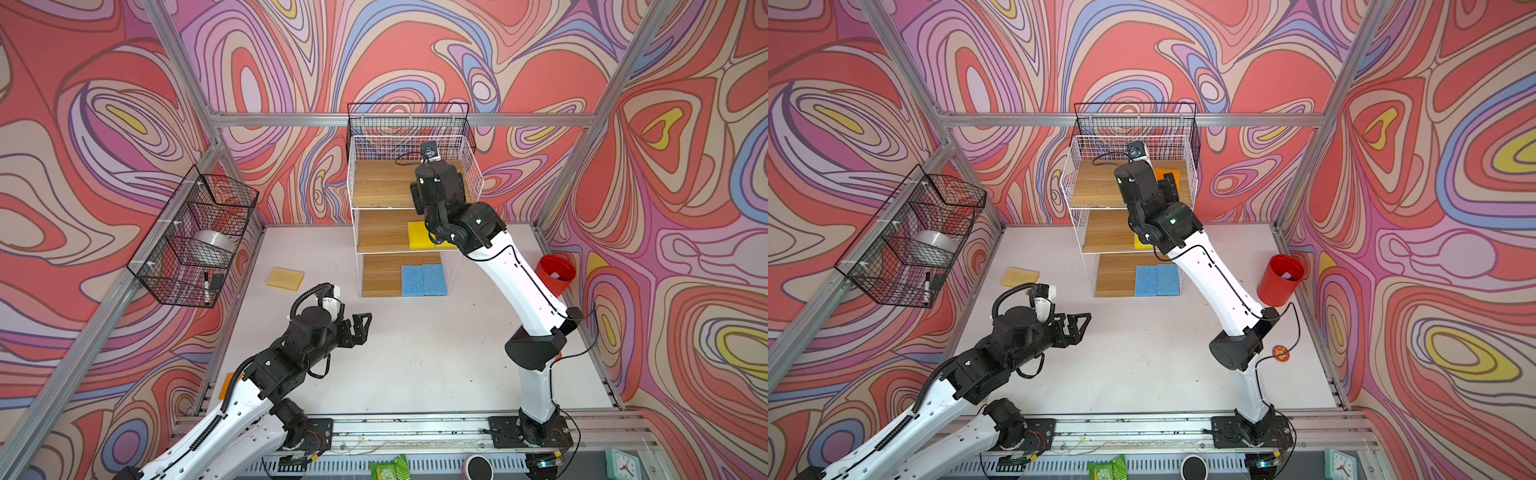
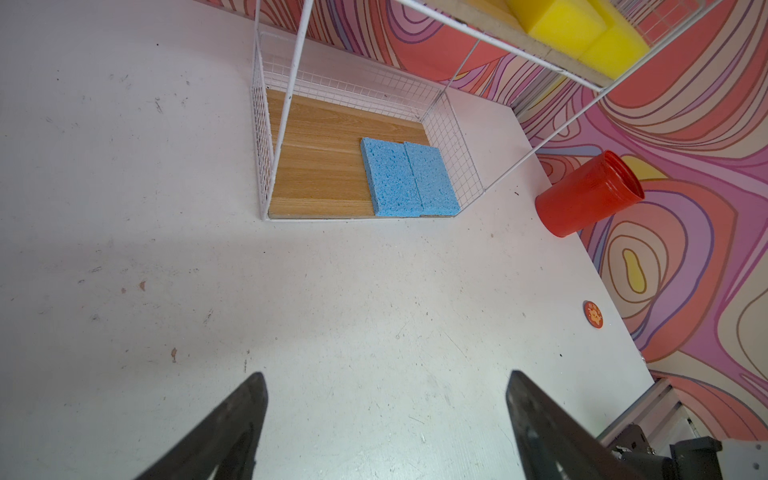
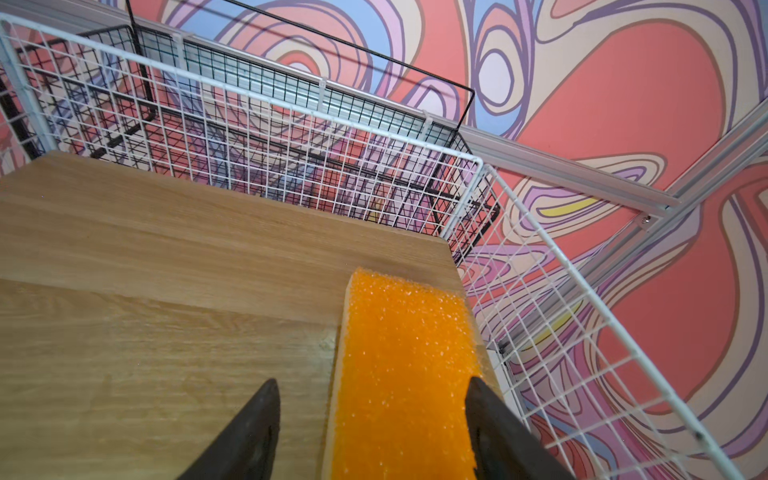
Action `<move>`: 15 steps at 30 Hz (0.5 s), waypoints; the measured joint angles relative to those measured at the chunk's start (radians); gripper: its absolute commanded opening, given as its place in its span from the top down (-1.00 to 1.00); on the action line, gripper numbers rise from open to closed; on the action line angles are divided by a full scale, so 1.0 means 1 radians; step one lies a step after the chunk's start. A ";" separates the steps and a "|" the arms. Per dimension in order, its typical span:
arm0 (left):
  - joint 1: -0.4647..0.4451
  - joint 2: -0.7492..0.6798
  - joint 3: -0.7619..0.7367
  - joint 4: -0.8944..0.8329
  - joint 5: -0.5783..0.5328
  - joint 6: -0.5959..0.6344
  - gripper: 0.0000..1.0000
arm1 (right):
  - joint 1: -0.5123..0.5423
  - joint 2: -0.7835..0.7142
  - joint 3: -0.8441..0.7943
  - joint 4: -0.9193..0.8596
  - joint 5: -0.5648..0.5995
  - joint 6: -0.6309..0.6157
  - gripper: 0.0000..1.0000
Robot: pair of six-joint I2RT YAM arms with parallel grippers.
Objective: Place and organize the cleaning sponges onto the shelf
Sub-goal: 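Lower the orange sponge onto the top shelf beside the wire with the right gripper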
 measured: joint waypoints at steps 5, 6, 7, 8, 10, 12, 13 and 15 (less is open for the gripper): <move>0.000 0.001 0.000 0.000 0.000 0.000 -0.82 | -0.005 -0.002 -0.022 0.006 0.002 0.005 -0.44; 0.000 0.002 0.000 0.000 0.000 0.000 -0.82 | -0.006 -0.004 -0.027 0.008 0.003 0.005 -0.44; 0.000 0.002 0.000 0.000 0.000 0.000 -0.81 | -0.007 -0.006 -0.031 0.009 0.003 0.006 -0.44; 0.000 0.002 0.000 0.000 0.000 0.000 -0.81 | -0.008 -0.009 -0.034 0.010 0.003 0.006 -0.43; 0.000 0.002 0.000 0.000 0.000 0.000 -0.82 | -0.011 -0.013 -0.040 0.010 0.006 0.007 -0.43; 0.000 0.002 0.000 0.000 0.000 0.000 -0.82 | -0.014 -0.014 -0.042 0.011 0.011 0.009 -0.43; 0.000 0.002 0.000 0.000 0.000 0.000 -0.81 | -0.016 -0.014 -0.042 0.011 0.015 0.009 -0.43; 0.000 0.002 0.000 0.000 0.000 -0.001 -0.82 | -0.019 -0.018 -0.047 0.011 0.021 0.008 -0.43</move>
